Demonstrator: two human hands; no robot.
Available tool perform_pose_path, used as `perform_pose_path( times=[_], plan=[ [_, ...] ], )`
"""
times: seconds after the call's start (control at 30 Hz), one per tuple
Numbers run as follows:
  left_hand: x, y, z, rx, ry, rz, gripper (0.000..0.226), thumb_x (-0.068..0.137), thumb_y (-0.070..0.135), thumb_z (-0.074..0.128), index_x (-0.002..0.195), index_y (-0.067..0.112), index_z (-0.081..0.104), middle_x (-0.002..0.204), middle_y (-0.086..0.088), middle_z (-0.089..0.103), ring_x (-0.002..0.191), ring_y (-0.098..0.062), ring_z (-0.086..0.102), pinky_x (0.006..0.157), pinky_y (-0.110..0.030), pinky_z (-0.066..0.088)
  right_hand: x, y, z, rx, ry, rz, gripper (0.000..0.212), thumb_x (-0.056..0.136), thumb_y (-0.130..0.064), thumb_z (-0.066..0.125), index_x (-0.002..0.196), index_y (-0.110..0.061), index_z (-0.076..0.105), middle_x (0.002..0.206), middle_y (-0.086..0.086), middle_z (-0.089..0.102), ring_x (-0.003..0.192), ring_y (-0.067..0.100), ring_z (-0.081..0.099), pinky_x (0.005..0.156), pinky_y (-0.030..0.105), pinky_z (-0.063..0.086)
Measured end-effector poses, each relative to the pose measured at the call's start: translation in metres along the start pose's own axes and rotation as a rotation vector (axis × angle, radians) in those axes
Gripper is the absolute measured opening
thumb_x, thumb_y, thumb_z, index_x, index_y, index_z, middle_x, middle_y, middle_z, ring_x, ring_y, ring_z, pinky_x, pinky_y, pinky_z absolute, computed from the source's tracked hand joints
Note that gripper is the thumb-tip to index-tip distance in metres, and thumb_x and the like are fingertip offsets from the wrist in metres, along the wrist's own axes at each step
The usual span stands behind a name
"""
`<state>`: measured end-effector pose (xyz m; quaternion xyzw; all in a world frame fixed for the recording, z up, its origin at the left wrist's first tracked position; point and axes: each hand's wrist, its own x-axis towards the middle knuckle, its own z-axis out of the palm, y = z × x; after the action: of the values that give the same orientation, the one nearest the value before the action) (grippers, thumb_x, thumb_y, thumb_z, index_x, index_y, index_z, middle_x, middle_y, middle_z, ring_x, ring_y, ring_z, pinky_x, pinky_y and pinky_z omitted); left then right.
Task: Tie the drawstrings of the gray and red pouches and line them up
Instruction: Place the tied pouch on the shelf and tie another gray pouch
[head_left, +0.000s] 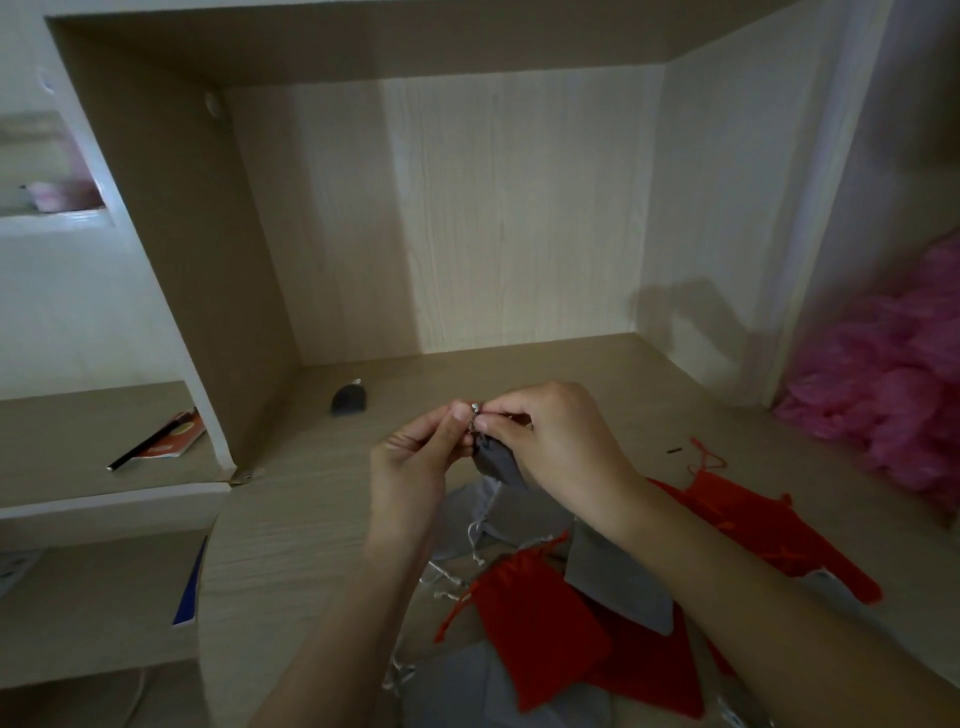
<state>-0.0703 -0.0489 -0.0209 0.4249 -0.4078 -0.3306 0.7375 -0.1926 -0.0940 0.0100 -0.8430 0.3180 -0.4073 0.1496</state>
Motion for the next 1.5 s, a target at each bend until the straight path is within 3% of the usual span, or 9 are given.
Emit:
perform_pose_path(
  times=[0.1,0.27,0.37,0.57,0.77,0.87,1.2,1.4,1.5],
  plan=[
    [0.000,0.000,-0.001,0.000,-0.019,0.008,0.016,0.076,0.023,0.063,0.079,0.016,0.077,0.071,-0.003,0.071,0.066,-0.008,0.063,0.065,-0.018,0.052,0.000,-0.001,0.002,-0.030,-0.032,-0.023,0.018,0.090,-0.025,0.060,0.085,-0.014,0.073,0.074,0.000,0.069,0.067,0.013,0.061,0.064,0.036,0.047],
    [-0.001,0.004,-0.004,-0.090,-0.137,-0.043,0.020,0.081,0.021,0.059,0.075,0.010,0.074,0.076,-0.014,0.063,0.073,-0.018,0.060,0.074,-0.026,0.053,0.000,-0.006,-0.003,-0.016,-0.047,-0.097,0.012,0.090,-0.021,0.060,0.082,-0.012,0.063,0.074,-0.006,0.057,0.065,0.005,0.051,0.057,0.014,0.036],
    [0.002,0.004,-0.010,-0.126,-0.204,-0.051,0.019,0.085,0.024,0.063,0.075,0.012,0.074,0.068,-0.006,0.061,0.066,-0.013,0.057,0.069,-0.023,0.052,0.003,-0.005,-0.013,0.021,-0.144,-0.119,0.010,0.091,-0.020,0.059,0.086,-0.012,0.062,0.080,-0.005,0.059,0.073,0.007,0.054,0.064,0.017,0.038],
    [0.007,0.006,-0.018,-0.014,-0.312,-0.025,0.041,0.062,0.050,0.080,0.079,0.012,0.074,0.072,-0.007,0.065,0.076,-0.017,0.061,0.078,-0.027,0.053,0.005,0.000,-0.020,-0.045,-0.254,-0.163,0.011,0.093,-0.019,0.056,0.087,-0.010,0.059,0.082,-0.002,0.056,0.075,0.011,0.052,0.066,0.022,0.037],
    [0.007,0.013,-0.025,0.143,-0.339,-0.005,0.013,0.072,0.017,0.070,0.081,0.009,0.075,0.078,-0.011,0.072,0.078,-0.018,0.067,0.076,-0.025,0.053,0.005,0.002,-0.025,-0.070,-0.340,-0.166,0.010,0.094,-0.018,0.053,0.090,-0.012,0.060,0.084,-0.005,0.057,0.076,0.008,0.050,0.065,0.020,0.036],
    [0.006,0.016,-0.024,0.197,-0.357,0.020,0.013,0.070,0.009,0.069,0.081,0.005,0.074,0.079,-0.011,0.073,0.078,-0.017,0.069,0.073,-0.020,0.052,0.005,0.003,-0.027,-0.084,-0.388,-0.170,0.010,0.095,-0.019,0.051,0.092,-0.014,0.059,0.084,-0.008,0.055,0.076,0.004,0.049,0.066,0.020,0.035],
    [0.001,0.018,-0.017,0.395,-0.312,0.118,0.018,0.063,0.015,0.074,0.080,0.009,0.071,0.076,-0.003,0.073,0.070,-0.012,0.069,0.067,-0.017,0.054,0.004,0.007,-0.025,-0.193,-0.422,-0.141,0.012,0.095,-0.016,0.048,0.085,-0.014,0.052,0.084,-0.003,0.053,0.078,0.015,0.049,0.068,0.031,0.038],
    [-0.003,0.019,-0.014,0.720,-0.269,0.336,0.015,0.072,0.024,0.073,0.082,0.035,0.070,0.074,0.021,0.071,0.068,0.001,0.067,0.066,-0.015,0.054,0.003,0.007,-0.023,-0.240,-0.421,-0.089,0.017,0.097,-0.019,0.045,0.086,-0.010,0.055,0.081,0.001,0.056,0.072,0.018,0.052,0.064,0.035,0.041],
    [-0.003,0.012,-0.011,0.873,-0.236,0.444,0.014,0.076,0.014,0.074,0.087,0.022,0.075,0.071,0.021,0.067,0.066,0.009,0.063,0.064,-0.007,0.049,0.003,0.010,-0.019,-0.272,-0.401,-0.087,0.018,0.095,-0.018,0.046,0.089,-0.007,0.059,0.084,0.006,0.062,0.073,0.019,0.055,0.066,0.039,0.046]
  ],
)
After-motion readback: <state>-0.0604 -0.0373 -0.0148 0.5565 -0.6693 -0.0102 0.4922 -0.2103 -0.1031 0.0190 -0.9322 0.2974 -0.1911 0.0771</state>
